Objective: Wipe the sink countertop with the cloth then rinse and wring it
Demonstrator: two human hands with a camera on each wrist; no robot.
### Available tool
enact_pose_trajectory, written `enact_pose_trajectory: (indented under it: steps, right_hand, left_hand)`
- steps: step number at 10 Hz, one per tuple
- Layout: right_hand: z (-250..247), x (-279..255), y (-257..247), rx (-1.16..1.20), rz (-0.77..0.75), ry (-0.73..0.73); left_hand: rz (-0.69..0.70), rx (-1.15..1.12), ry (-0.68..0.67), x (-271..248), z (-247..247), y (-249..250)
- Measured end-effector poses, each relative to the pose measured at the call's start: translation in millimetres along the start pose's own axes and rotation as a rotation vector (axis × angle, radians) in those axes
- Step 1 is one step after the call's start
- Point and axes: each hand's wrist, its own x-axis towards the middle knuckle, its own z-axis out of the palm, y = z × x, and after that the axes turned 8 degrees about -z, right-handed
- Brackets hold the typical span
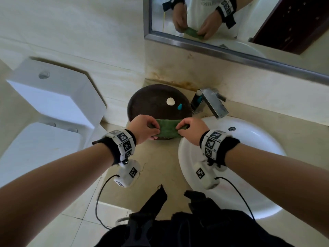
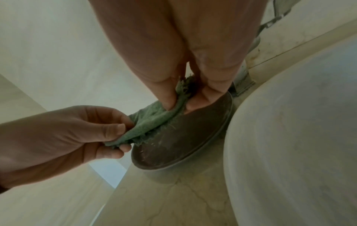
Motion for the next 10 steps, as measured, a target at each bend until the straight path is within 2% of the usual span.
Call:
enact_pose_trajectory:
  steps: [1, 2, 3, 4, 5, 6, 7, 8, 10]
  right_hand:
    - [9, 17, 4, -0.055, 0.038, 0.012]
    - [13, 33, 9, -0.097, 0.07, 0.05]
    - [14, 44, 15, -0.194, 0.06, 0.001]
    - [14, 46, 18, -0.405, 0.023, -0.134]
    - [18, 44, 18, -0.516, -0.066, -0.221]
    - [22, 41, 15, -0.527, -0.049, -0.359]
    - [22, 37, 16, -0.513, -0.036, -0.401]
    - [17, 26, 17, -0.49, -0.041, -0.381]
    - [-14, 3, 34, -0.408, -0.063, -0.26]
  left_hand:
    - [-0.005, 0.088, 0.024, 15, 4, -5]
    - [-0.039, 0.176, -0.006, 34, 9, -6]
    - [-0.083, 0.395, -0.028, 48, 15, -6]
    - [-0.072, 0.606, 0.013, 52, 17, -3]
    - [0.154, 0.839, -0.018, 53, 23, 0]
    - [0.207, 1.083, -0.159, 54, 31, -3]
    - [0.139, 1.165, -0.198, 53, 38, -8]
    - [0.11, 1.208, -0.193, 49, 40, -4]
    - [0.125, 1.152, -0.033, 31, 55, 41]
